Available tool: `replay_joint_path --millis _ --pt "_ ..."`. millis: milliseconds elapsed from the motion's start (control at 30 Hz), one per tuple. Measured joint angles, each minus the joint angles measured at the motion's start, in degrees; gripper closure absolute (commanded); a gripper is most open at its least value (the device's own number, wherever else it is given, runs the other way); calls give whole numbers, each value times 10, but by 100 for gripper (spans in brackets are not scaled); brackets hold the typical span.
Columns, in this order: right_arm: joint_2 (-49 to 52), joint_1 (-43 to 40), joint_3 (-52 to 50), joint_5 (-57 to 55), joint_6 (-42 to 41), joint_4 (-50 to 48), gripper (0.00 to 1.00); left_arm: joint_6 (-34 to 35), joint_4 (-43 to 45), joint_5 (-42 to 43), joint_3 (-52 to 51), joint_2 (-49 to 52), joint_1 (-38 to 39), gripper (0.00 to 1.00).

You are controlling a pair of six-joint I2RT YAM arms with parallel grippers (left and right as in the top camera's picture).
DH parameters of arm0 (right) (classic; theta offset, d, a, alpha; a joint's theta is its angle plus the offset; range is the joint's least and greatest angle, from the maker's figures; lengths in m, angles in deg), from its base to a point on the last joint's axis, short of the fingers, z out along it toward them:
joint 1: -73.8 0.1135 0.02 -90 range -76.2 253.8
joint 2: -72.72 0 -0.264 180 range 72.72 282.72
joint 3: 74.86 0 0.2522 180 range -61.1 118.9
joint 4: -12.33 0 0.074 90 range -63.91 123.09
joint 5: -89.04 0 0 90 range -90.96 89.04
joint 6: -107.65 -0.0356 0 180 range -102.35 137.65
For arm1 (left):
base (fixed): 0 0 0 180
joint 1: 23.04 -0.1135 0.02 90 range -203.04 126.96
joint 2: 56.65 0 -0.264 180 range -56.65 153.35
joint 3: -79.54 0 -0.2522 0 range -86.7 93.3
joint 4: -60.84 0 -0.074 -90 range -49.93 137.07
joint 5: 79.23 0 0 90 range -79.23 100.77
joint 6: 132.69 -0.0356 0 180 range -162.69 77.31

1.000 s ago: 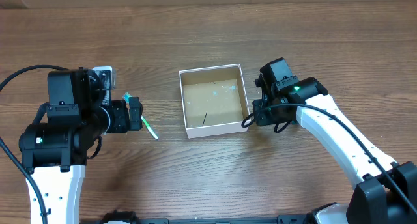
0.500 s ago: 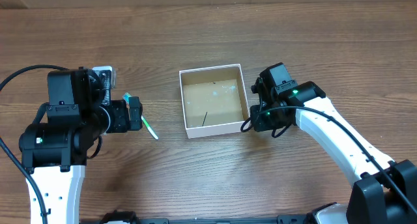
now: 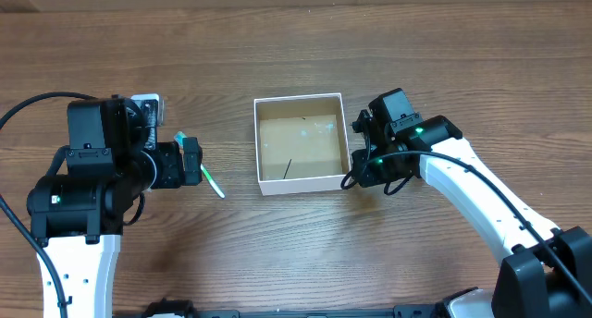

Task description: Pack container

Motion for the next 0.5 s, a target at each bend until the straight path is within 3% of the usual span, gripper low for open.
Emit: replay_joint_path --millis 133,233,367,500 --pt "0 0 0 21 10 0 72 0 0 0 0 0 0 0" --pt "0 0 0 24 13 -2 58 0 0 0 0 0 0 0" --pt "0 0 2 -5 4 -6 53 0 0 0 0 0 0 0" --pt "7 0 112 -102 -2 80 50 0 1 0 1 0 0 0"
